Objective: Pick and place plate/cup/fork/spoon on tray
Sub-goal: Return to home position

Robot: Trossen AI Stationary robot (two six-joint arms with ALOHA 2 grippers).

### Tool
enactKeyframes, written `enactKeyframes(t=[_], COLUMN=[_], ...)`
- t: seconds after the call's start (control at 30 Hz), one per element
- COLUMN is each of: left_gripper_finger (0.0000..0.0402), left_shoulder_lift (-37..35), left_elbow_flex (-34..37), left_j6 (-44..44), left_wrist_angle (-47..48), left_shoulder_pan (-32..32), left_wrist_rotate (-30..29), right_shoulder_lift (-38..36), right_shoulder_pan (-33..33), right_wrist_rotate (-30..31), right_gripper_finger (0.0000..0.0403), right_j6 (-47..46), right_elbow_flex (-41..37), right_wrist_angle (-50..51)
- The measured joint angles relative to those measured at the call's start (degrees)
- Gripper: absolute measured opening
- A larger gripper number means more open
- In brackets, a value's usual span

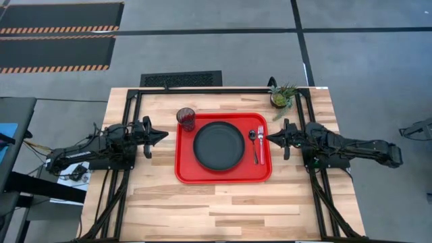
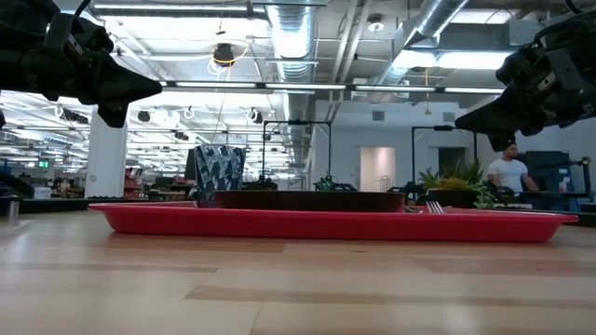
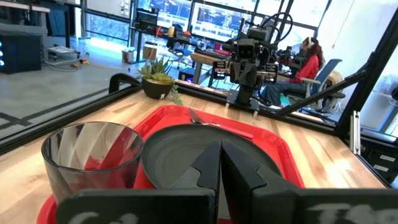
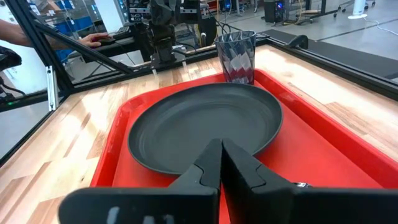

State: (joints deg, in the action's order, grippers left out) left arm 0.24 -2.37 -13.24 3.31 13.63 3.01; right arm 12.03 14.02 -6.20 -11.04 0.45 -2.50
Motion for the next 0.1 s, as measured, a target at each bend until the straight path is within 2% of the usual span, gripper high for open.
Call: enactKeyframes(t=[0.1], left_gripper_finger=[0.0], left_shoulder_lift=[0.01], left_elbow_flex=[0.0], left_j6=[-0.02], left_wrist_angle=[0.0], left_shoulder_pan=[0.0], left_wrist_rotate=[0.0], right_shoulder_lift=[0.0], right_shoulder_pan=[0.0], right_wrist_rotate=[0.0], right_gripper_finger=[0.0034], right_j6=[0.01], right_elbow_flex=[0.0], right_wrist_angle=[0.0])
